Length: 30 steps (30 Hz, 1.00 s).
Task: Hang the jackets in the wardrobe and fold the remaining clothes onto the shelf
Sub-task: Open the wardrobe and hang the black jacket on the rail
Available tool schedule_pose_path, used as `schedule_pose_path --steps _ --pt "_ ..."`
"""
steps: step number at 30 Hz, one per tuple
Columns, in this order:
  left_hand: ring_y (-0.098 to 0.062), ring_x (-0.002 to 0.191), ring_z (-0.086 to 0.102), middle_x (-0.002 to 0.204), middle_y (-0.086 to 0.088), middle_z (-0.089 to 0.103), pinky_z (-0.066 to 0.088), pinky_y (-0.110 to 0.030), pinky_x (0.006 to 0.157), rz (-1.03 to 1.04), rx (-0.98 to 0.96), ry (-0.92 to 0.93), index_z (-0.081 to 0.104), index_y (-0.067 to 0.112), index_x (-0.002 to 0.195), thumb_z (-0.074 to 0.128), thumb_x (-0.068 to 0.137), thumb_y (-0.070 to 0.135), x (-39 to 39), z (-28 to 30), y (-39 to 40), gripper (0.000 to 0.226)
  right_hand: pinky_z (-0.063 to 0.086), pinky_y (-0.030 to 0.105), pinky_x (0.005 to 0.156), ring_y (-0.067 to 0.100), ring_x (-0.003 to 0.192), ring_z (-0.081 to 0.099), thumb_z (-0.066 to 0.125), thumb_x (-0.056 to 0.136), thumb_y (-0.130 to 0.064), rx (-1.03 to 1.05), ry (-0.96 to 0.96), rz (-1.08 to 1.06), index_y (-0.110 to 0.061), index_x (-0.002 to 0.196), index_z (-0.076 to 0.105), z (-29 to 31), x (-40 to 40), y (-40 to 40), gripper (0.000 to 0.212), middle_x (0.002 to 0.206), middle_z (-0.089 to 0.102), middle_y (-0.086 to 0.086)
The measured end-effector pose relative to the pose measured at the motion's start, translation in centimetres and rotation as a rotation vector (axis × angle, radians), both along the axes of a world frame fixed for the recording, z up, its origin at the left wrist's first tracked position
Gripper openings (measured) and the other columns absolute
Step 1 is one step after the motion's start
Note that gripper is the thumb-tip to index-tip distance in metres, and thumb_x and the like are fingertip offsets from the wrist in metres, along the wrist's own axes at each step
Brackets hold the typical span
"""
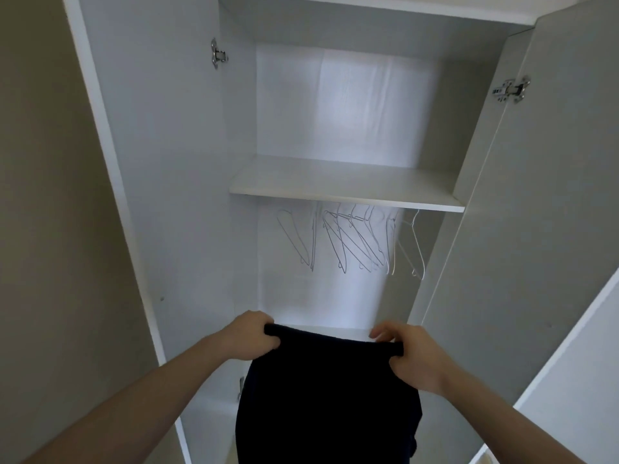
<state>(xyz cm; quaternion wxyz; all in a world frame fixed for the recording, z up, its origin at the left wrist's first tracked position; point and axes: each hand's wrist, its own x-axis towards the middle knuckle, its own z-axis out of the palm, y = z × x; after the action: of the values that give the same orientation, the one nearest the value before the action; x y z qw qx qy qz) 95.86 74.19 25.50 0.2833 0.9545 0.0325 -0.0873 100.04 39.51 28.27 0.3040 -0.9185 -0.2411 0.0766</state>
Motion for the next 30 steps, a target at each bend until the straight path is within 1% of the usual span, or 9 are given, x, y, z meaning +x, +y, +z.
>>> schedule_pose_path --steps 3,5,9,11,13,16,19,24,30 --pt "-0.004 0.051 0.049 0.061 0.006 0.053 0.037 -0.02 0.051 0.039 -0.081 -0.054 0.05 0.017 0.063 0.06 0.081 0.028 1.6 0.9 -0.6 0.024 0.052 0.018 0.059 0.004 0.069 0.064 0.049 0.074 -0.006 -0.074 0.086 -0.024 -0.045 0.081 0.065 -1.2 2.1 0.4 0.043 0.083 0.068 -0.016" --pt "-0.006 0.053 0.048 0.063 0.003 0.052 0.037 -0.02 0.052 0.056 -0.132 -0.073 0.052 0.013 0.066 0.059 0.081 0.025 2.7 1.4 -0.7 0.021 0.047 0.013 0.059 0.002 0.075 0.063 0.046 0.072 -0.007 -0.183 0.149 0.007 -0.042 0.083 0.063 -1.9 3.8 1.2 0.04 0.085 0.067 -0.014" --pt "-0.019 0.067 0.061 0.08 -0.012 0.066 0.049 -0.034 0.061 0.055 -0.142 -0.119 0.065 0.0 0.086 0.058 0.085 0.021 4.8 1.7 -0.4 0.022 0.044 0.013 0.066 0.008 0.089 0.062 0.046 0.075 -0.012 -0.362 0.279 0.114 -0.034 0.097 0.065 -4.0 8.2 3.6 0.036 0.094 0.062 -0.016" --pt "-0.024 0.079 0.068 0.089 -0.01 0.07 0.056 -0.039 0.071 0.043 -0.136 -0.13 0.069 0.005 0.092 0.057 0.087 0.021 6.1 1.7 -0.1 0.02 0.045 0.016 0.071 0.011 0.093 0.061 0.048 0.081 -0.016 -0.437 0.304 0.155 -0.028 0.112 0.069 -5.1 10.8 5.5 0.039 0.104 0.062 -0.01" --pt "-0.018 0.082 0.068 0.09 -0.003 0.07 0.056 -0.036 0.075 0.036 -0.12 -0.142 0.071 0.012 0.092 0.057 0.09 0.022 7.7 1.7 0.2 0.017 0.046 0.014 0.067 0.01 0.09 0.063 0.049 0.083 -0.017 -0.477 0.319 0.184 -0.028 0.113 0.071 -6.1 13.8 7.6 0.039 0.104 0.064 -0.008" --pt "-0.005 0.083 0.064 0.093 0.009 0.067 0.053 -0.021 0.073 0.029 -0.088 -0.171 0.07 0.021 0.095 0.058 0.091 0.021 10.2 1.4 0.9 0.013 0.047 0.014 0.071 0.013 0.098 0.067 0.054 0.083 -0.011 -0.391 0.283 0.206 -0.026 0.109 0.071 -6.9 19.3 10.9 0.034 0.107 0.069 -0.006" --pt "0.001 0.088 0.061 0.099 0.015 0.064 0.044 -0.009 0.073 0.059 -0.04 -0.185 0.069 0.025 0.102 0.059 0.09 0.02 12.4 0.9 2.2 0.017 0.047 0.02 0.08 0.017 0.1 0.061 0.065 0.086 -0.014 -0.148 0.253 0.118 -0.019 0.131 0.057 -6.6 25.2 14.7 0.046 0.125 0.062 0.001" --pt "-0.003 0.101 0.059 0.11 0.017 0.059 0.044 -0.014 0.088 0.131 0.054 -0.172 0.066 0.025 0.114 0.059 0.091 0.024 15.7 0.2 4.5 0.024 0.04 0.029 0.099 0.028 0.133 0.05 0.068 0.092 -0.025 0.015 0.197 0.002 -0.012 0.154 0.032 -6.1 34.2 21.8 0.073 0.152 0.042 0.013" --pt "-0.007 0.096 0.06 0.104 0.015 0.058 0.048 -0.021 0.086 0.209 0.095 -0.132 0.064 0.027 0.099 0.054 0.079 0.03 17.9 -0.4 7.0 0.022 0.043 0.037 0.109 0.034 0.135 0.049 0.059 0.099 -0.029 -0.05 0.214 -0.014 -0.005 0.158 0.02 -8.1 41.1 26.8 0.075 0.157 0.033 0.017"
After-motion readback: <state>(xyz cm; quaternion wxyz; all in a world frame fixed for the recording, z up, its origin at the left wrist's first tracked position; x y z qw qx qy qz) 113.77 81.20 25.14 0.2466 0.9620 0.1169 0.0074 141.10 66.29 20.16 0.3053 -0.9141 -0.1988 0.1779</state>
